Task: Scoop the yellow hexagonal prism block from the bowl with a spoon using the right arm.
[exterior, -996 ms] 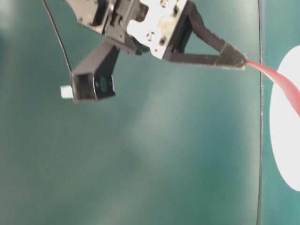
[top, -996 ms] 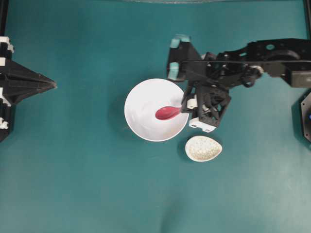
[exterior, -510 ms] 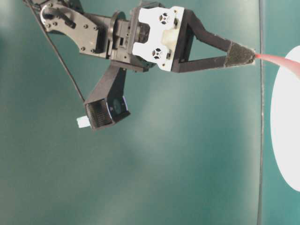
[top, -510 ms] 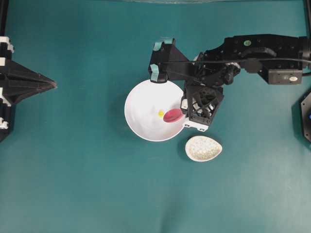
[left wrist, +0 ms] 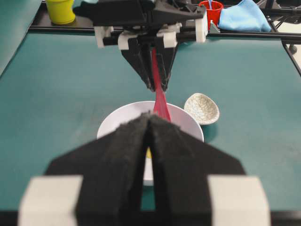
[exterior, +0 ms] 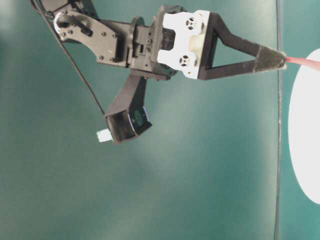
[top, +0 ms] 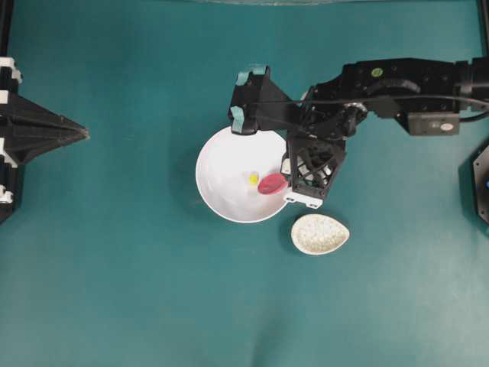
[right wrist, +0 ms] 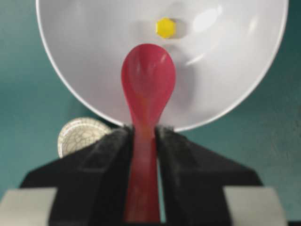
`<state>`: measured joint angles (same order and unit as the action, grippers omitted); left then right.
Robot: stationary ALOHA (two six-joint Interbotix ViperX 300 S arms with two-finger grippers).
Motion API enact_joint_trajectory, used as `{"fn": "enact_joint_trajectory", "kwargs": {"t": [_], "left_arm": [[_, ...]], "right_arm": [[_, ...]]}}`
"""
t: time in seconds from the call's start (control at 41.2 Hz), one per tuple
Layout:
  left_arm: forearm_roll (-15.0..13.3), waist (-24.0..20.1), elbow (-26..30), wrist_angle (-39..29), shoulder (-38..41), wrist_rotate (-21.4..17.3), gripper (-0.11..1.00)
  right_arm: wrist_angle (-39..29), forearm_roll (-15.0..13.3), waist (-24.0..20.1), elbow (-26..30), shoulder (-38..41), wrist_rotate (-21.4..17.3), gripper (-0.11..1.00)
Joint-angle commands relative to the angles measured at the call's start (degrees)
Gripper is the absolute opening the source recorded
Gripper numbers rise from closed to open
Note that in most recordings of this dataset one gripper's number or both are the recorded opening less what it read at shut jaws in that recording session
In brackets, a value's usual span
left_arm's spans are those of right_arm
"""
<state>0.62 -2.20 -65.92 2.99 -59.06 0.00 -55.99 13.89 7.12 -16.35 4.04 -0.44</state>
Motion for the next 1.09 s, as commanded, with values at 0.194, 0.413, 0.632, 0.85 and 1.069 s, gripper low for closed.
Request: {"fn": "enact_joint_trajectory", "kwargs": {"t": [0.194,0.413,0.632,0.85,1.069], "left_arm": [[0.18,-0.18,1.49,0.62,0.18,-0.09,0.01],[0.18,-0.18,1.49,0.53,0.18,-0.09,0.01],[0.18,-0.18,1.49,0.62,0.18,-0.09,0.01],[0.18,-0.18,1.49,0.62,0.18,-0.09,0.01],[0.18,-0.18,1.58,0.62,0.18,0.09,0.01]], "right_arm": [[5.71,-0.35,0.09,1.32,0.97,0.35,0.25],[10.63,-2.55,0.18,1.32,2.11,0.35,0.25],[16.79,-2.81,0.09,1.14,2.11,0.35,0.25],[21.27,-3.52,0.09,-0.18,2.11,0.35,0.25],[26.37,-4.04,-0.35,-2.37,2.11,0.26,0.25]]}}
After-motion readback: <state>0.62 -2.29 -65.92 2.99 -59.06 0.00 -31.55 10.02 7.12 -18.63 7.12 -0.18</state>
